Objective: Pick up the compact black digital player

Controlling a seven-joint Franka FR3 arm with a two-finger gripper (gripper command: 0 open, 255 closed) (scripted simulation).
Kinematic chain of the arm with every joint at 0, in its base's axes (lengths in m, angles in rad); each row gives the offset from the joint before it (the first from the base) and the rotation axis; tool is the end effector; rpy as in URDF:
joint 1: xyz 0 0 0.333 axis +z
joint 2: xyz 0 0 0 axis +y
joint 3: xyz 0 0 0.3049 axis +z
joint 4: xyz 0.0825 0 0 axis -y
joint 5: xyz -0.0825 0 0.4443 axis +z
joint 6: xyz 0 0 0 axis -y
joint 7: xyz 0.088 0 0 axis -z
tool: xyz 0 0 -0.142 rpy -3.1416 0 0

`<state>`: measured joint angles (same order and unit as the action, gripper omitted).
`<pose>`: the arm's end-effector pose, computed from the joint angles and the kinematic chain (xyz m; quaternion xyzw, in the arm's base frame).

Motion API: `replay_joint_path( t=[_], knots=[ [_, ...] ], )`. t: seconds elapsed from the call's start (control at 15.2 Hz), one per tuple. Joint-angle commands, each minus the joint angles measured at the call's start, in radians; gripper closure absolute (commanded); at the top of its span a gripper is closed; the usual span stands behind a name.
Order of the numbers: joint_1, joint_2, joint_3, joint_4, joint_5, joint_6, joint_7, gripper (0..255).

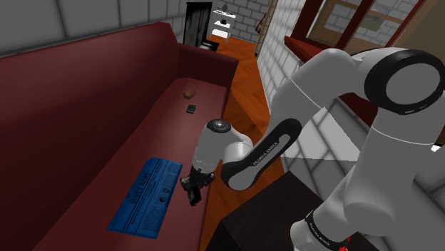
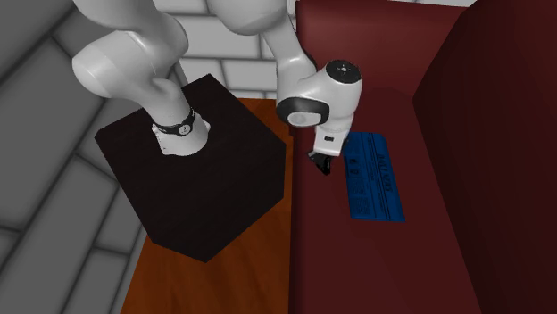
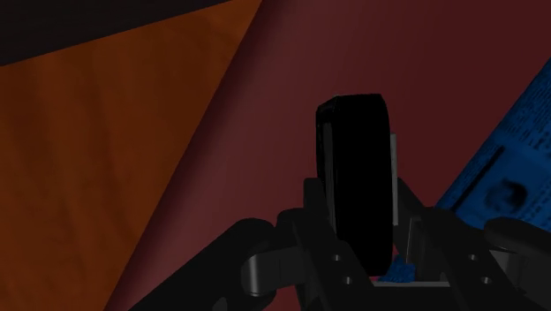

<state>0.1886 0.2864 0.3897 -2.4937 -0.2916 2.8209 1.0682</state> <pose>0.3999 0.2973 0.0896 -0.9925 0.1167 -0.0234 0.0296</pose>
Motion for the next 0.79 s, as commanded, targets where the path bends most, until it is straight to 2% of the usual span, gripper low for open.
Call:
replay_joint_path(
  t=[0.0,0.59,0.73],
  knots=[
    [-0.016,-0.026,0.024,-0.002,0.030,-0.023,-0.021,255],
    [-0.074,-0.163,0.109,-0.011,0.188,-0.136,-0.135,255],
    [-0.074,-0.165,0.110,-0.011,0.191,-0.138,-0.137,255]
  ],
)
